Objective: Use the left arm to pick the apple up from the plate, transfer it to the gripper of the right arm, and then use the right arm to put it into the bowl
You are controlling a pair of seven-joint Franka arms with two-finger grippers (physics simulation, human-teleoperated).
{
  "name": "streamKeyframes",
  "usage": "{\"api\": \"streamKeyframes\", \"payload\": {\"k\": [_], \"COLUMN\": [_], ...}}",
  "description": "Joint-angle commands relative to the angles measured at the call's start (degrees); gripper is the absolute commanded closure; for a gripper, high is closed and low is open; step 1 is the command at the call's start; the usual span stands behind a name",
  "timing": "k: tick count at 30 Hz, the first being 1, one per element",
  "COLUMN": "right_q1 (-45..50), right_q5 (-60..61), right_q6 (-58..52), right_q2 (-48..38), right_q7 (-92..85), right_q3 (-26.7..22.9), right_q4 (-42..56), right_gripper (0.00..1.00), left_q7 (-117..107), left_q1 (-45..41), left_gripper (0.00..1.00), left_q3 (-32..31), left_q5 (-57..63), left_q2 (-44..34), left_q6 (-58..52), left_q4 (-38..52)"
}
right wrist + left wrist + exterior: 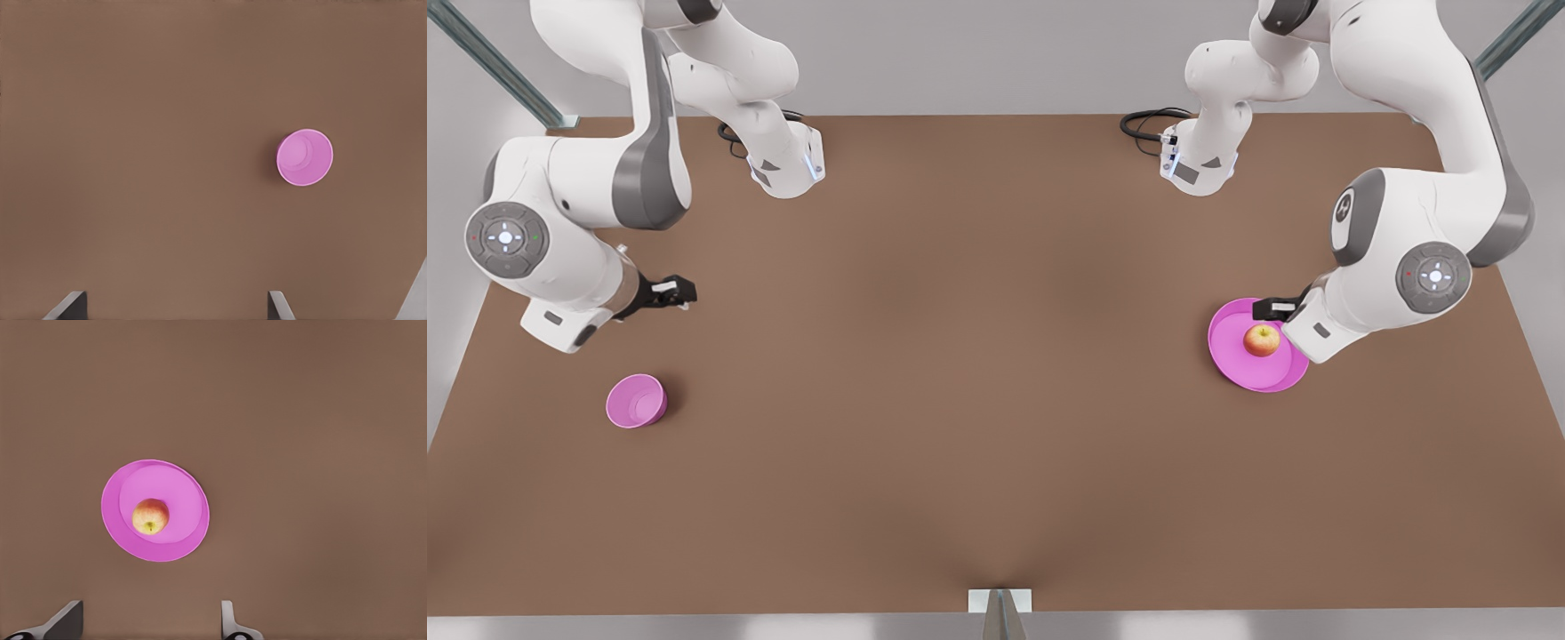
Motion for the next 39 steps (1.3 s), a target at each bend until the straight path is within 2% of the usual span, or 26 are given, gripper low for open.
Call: {"api": "streamKeyframes", "payload": {"k": [1,2,3,5,7,10,13,17,19,34,39], "right_q1": [0.11,0.11,0.02,0.02,-0.51,-0.51,-0.68,-0.86,-5.25,-5.17,-4.46], "right_q5": [0.91,0.65,0.82,0.73,1.26,1.26,1.7,1.7,6.88,1.96,1.96], "right_q6": [2.18,2.18,2.18,2.0,2.0,2.0,1.65,1.74,1.82,0.95,-2.21], "right_q2": [-0.05,0.04,-0.05,-0.05,-0.05,0.04,0.04,-0.05,-0.4,-2.25,-3.91], "right_q7": [-0.66,-0.74,-0.74,-1.54,-1.1,-0.92,-1.71,-1.8,-2.15,-9.97,-6.89], "right_q3": [0.03,0.03,0.03,0.03,-0.05,-0.05,-0.32,-0.41,-0.49,-0.23,0.12], "right_q4": [0.04,0.04,0.13,1.44,2.33,2.33,2.15,2.15,1.97,2.15,4.08], "right_gripper": [0.0,0.0,0.0,0.0,0.0,0.0,0.0,0.0,0.0,0.0,0.0], "left_q7": [-0.51,0.11,0.55,0.81,0.9,1.25,3.45,3.63,3.71,3.71,3.71], "left_q1": [0.0,0.18,0.35,0.44,0.7,1.5,2.64,2.73,2.73,3.43,3.43], "left_gripper": [0.0,0.0,0.0,0.0,0.0,0.0,0.0,0.0,0.0,0.0,0.0], "left_q3": [-0.01,0.34,2.01,5.88,7.55,8.69,9.48,10.54,10.98,11.06,11.06], "left_q5": [0.03,0.47,0.39,0.21,0.12,0.12,0.21,0.3,0.3,0.21,0.12], "left_q2": [-0.06,0.28,0.73,0.9,1.87,2.74,3.19,3.1,3.1,5.47,5.47], "left_q6": [0.37,2.54,17.8,35.86,46.24,54.15,59.24,59.6,59.6,61.8,68.39], "left_q4": [-0.04,-3.19,-14.94,-28.07,-35.37,-40.73,-44.68,-46.98,-47.85,-50.4,-53.3]}}
